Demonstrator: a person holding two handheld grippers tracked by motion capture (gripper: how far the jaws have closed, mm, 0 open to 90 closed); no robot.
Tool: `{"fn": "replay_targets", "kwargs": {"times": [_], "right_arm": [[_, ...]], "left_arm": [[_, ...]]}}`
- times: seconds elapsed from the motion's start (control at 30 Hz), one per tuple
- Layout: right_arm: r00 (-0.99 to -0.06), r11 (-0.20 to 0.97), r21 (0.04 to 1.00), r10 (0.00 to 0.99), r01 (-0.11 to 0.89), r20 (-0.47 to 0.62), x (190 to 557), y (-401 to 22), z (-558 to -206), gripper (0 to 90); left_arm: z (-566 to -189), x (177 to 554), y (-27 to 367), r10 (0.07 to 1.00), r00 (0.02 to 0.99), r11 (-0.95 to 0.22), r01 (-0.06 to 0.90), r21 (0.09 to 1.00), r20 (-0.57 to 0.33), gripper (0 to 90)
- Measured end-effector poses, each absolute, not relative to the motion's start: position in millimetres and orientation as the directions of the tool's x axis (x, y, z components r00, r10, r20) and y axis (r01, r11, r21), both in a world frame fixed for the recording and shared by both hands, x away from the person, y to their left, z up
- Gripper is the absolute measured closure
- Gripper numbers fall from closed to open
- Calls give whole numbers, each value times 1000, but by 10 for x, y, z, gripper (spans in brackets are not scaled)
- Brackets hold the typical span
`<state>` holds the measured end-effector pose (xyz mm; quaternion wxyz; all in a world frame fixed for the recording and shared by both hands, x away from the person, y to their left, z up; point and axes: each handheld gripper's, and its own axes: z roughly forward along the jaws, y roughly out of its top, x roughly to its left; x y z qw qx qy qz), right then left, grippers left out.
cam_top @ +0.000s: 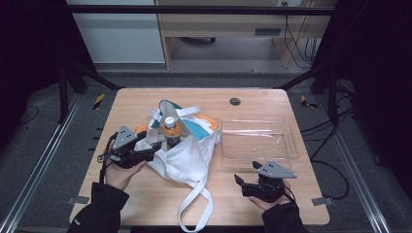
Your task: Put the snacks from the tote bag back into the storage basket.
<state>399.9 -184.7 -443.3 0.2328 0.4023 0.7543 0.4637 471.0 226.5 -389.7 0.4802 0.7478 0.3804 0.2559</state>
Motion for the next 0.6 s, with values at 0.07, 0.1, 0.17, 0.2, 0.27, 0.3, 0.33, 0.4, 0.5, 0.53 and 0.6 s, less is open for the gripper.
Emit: {"fn": "replay_targets", "kwargs": {"times": [0.07, 0.1, 0.17, 0.2, 0.27, 0.3, 0.33, 0.4, 0.5, 0.53, 0.6], "right_arm": [[-560, 242, 885, 828, 397, 25, 3986, -1877, -4446, 202], [-559, 243, 884, 829, 399, 25, 3981, -1892, -4451, 198], [-553, 238, 882, 832, 406, 30, 3972, -1923, -4456, 188], [-553, 235, 884, 833, 405, 32, 3973, -1939, -4456, 185], [-548, 229, 883, 836, 409, 37, 3974, -1972, -4456, 178], [-545, 226, 884, 838, 409, 38, 3976, -1986, -4458, 177], [-543, 221, 883, 838, 413, 44, 3975, -2000, -4460, 176], [-540, 219, 882, 840, 417, 47, 3976, -2025, -4469, 174], [-537, 217, 879, 842, 425, 51, 3975, -2058, -4484, 169], [-537, 217, 879, 842, 425, 51, 3975, -2058, -4484, 169], [-534, 215, 878, 844, 428, 54, 3964, -2084, -4492, 168]], "left_arm": [[-3892, 4729, 2246, 816, 578, -246, 322, 914, 16, 305], [-3887, 4738, 2240, 815, 579, -247, 324, 913, 15, 305], [-3876, 4754, 2227, 813, 582, -247, 323, 913, 15, 305], [-3872, 4762, 2218, 815, 580, -245, 322, 915, 14, 305], [-3862, 4779, 2198, 814, 580, -241, 320, 916, 12, 305], [-3856, 4787, 2188, 814, 581, -240, 319, 917, 10, 305], [-3856, 4787, 2188, 814, 581, -240, 319, 917, 10, 305], [-3846, 4808, 2174, 813, 582, -237, 319, 918, 7, 305], [-3832, 4847, 2143, 812, 583, -229, 318, 920, 1, 305], [-3832, 4847, 2143, 812, 583, -229, 318, 920, 1, 305], [-3829, 4859, 2127, 811, 585, -231, 317, 920, 3, 305]]}}
